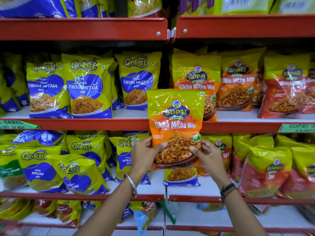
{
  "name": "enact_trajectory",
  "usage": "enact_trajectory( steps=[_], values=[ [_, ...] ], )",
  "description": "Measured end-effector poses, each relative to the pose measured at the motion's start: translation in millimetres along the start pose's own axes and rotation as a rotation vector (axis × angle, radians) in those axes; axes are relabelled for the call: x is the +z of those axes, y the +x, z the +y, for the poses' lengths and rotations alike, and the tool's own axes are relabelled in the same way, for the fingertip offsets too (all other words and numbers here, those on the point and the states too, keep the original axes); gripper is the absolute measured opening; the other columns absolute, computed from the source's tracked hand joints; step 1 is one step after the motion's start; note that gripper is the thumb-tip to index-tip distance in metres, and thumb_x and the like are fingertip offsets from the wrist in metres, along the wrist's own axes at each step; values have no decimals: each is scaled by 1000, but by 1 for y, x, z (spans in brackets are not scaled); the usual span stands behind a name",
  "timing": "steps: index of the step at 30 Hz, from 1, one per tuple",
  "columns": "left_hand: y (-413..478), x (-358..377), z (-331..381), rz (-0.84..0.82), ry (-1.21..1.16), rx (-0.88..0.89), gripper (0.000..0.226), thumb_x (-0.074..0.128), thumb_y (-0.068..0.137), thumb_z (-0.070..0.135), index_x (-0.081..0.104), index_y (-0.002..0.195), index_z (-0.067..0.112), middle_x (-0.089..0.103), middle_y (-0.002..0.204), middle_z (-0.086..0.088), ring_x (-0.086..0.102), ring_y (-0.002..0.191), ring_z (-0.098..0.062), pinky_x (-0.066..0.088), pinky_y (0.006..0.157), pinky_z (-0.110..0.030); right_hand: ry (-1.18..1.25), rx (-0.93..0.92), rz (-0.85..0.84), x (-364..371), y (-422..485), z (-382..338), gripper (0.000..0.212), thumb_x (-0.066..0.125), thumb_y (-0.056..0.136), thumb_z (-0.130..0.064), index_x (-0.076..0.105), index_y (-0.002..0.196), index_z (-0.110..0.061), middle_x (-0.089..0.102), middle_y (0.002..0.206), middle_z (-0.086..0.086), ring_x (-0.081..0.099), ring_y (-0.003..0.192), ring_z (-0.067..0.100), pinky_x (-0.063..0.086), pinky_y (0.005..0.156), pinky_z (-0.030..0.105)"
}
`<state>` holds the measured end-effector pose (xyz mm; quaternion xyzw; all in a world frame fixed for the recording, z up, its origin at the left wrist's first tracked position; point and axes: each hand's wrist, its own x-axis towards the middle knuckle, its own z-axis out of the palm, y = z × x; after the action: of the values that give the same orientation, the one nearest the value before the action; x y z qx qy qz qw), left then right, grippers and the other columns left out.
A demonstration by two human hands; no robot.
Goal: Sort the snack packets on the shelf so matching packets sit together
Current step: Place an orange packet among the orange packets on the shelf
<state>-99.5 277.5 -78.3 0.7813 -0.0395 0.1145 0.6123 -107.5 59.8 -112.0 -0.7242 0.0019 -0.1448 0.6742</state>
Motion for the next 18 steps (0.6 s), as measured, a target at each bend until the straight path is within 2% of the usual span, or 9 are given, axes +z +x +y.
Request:
enact_trajectory(
  steps=[2, 4, 6, 8, 10, 12, 14, 16, 18],
  values=[
    [1, 10, 8, -6, 1, 16, 22, 79, 66, 35, 73, 86, 32, 76, 87, 7, 72, 79, -6, 59, 80, -44, 20, -21, 5, -13, 5, -1, 86, 83, 52, -62, 60, 123, -19, 66, 126, 9, 60, 118, 27, 48, 100, 53],
    [0, 22, 20, -15, -5, 36, 27, 79, 66, 34, 73, 92, 27, 76, 89, 7, 72, 80, -6, 59, 80, -41, 38, -45, 8, -29, 11, -8, 76, 83, 54, -58, 62, 119, -25, 69, 119, 7, 63, 114, 25, 51, 97, 47],
    [2, 38, 35, -22, -17, 70, 29, 79, 66, 33, 73, 94, 25, 76, 90, 6, 71, 82, -5, 58, 79, -36, 39, -72, 21, -48, 18, -20, 57, 83, 60, -43, 62, 110, -27, 73, 109, 5, 68, 104, 18, 53, 88, 38],
    [6, 55, 51, -34, -61, 107, 27, 79, 68, 25, 73, 94, 21, 76, 90, 4, 71, 82, -6, 58, 78, -33, 31, -115, 34, -65, 27, -30, 47, 79, 62, -28, 62, 106, -27, 76, 100, -5, 70, 95, 11, 54, 85, 30],
    [10, 80, 70, -52, -116, 152, 26, 78, 69, 16, 71, 93, 21, 76, 90, 3, 71, 82, -6, 58, 78, -31, 2, -166, 55, -92, 39, -40, 44, 77, 65, -20, 62, 106, -26, 76, 98, -8, 69, 94, 9, 54, 85, 25],
    [17, 107, 89, -61, -159, 192, 31, 78, 69, 13, 69, 97, 21, 75, 94, 2, 71, 83, -7, 57, 78, -31, -17, -211, 85, -121, 52, -51, 41, 75, 71, -12, 60, 106, -26, 73, 104, -4, 68, 94, 7, 53, 85, 24],
    [27, 137, 104, -46, -162, 252, 38, 77, 66, 22, 68, 102, 19, 75, 100, -1, 70, 89, -13, 57, 81, -37, -21, -248, 113, -151, 67, -58, 42, 73, 75, -4, 57, 106, -28, 69, 107, 1, 67, 94, 3, 53, 83, 20],
    [40, 164, 115, -31, -156, 316, 47, 75, 64, 33, 66, 107, 19, 73, 106, -2, 69, 96, -17, 57, 84, -44, -40, -287, 141, -176, 82, -65, 43, 72, 77, -2, 54, 111, -23, 66, 109, 1, 65, 94, -1, 53, 82, 17],
    [51, 191, 124, -16, -144, 355, 51, 75, 65, 33, 64, 113, 18, 70, 114, 1, 67, 102, -13, 55, 89, -40, -32, -309, 177, -198, 97, -69, 48, 69, 78, 3, 48, 118, -13, 63, 106, 0, 63, 90, -8, 52, 78, 13]
  ],
)
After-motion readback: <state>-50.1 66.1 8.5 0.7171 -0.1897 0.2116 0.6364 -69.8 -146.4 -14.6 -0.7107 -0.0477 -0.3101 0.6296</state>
